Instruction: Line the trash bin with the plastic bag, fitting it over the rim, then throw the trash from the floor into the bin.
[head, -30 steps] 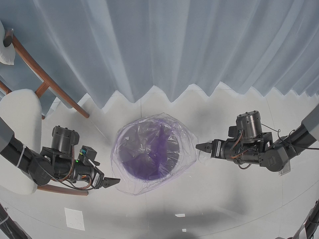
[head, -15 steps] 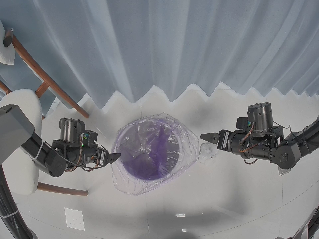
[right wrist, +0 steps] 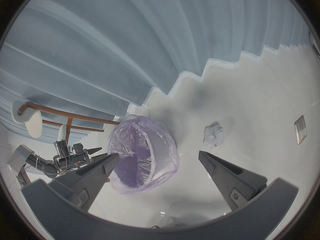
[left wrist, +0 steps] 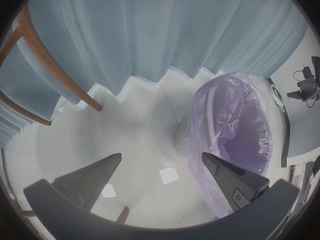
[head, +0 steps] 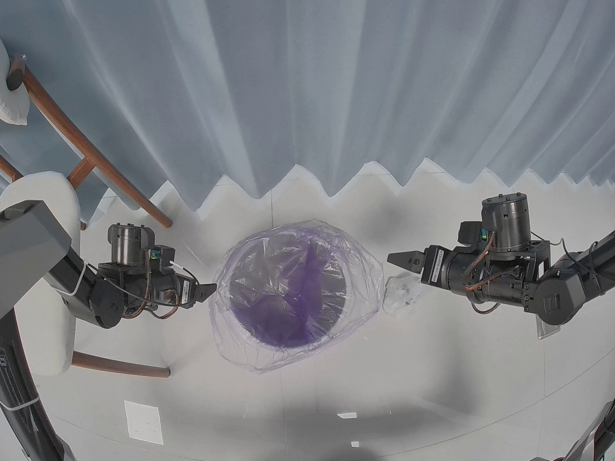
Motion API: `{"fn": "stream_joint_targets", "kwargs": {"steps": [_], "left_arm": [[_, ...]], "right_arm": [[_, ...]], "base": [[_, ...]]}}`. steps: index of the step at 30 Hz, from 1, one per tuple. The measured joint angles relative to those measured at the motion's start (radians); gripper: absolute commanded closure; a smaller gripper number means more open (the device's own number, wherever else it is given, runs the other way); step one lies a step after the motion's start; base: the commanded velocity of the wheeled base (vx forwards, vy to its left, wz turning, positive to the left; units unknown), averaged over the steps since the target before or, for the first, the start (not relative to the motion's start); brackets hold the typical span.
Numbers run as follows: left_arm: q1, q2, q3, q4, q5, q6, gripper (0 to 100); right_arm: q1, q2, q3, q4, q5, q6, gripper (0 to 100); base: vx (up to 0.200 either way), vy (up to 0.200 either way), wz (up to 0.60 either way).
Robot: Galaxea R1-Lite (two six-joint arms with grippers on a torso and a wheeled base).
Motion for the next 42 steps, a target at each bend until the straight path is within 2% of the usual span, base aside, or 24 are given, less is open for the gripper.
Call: {"fn": "stream_joint_targets", "kwargs": {"steps": [18, 24, 32, 37, 42], "left_arm": [[0.027, 0.116, -0.053, -0.028, 0.032, -0.013, 0], [0.027, -0.011, 0.044, -0.027, 0.02, -0.02, 0], [0.024, -0.329, 0.276, -0.038, -0.015, -0.09, 0], [0.043, -0.475, 0.401, -0.106, -0.072, -0.185, 0], [0.081, -0.554, 0.466, -0.151, -0.109, -0.213, 0]], "right_arm": [[-0.026, -0.054, 0.046, 0.003, -0.015, 0.004, 0], [-0.071, -0.094, 0.095, 0.001, -0.019, 0.005, 0], [-0.19, -0.157, 0.271, -0.073, -0.018, 0.0, 0], [-0.263, -0.185, 0.419, -0.211, -0.017, -0.003, 0], [-0.298, -0.198, 0.497, -0.241, -0.017, -0.007, 0]], "base": [[0.0, 0.0, 0.0], [0.0, 0.0, 0.0], [0.0, 0.0, 0.0], [-0.2, 0.0, 0.0], [-0.2, 0.0, 0.0]]}}
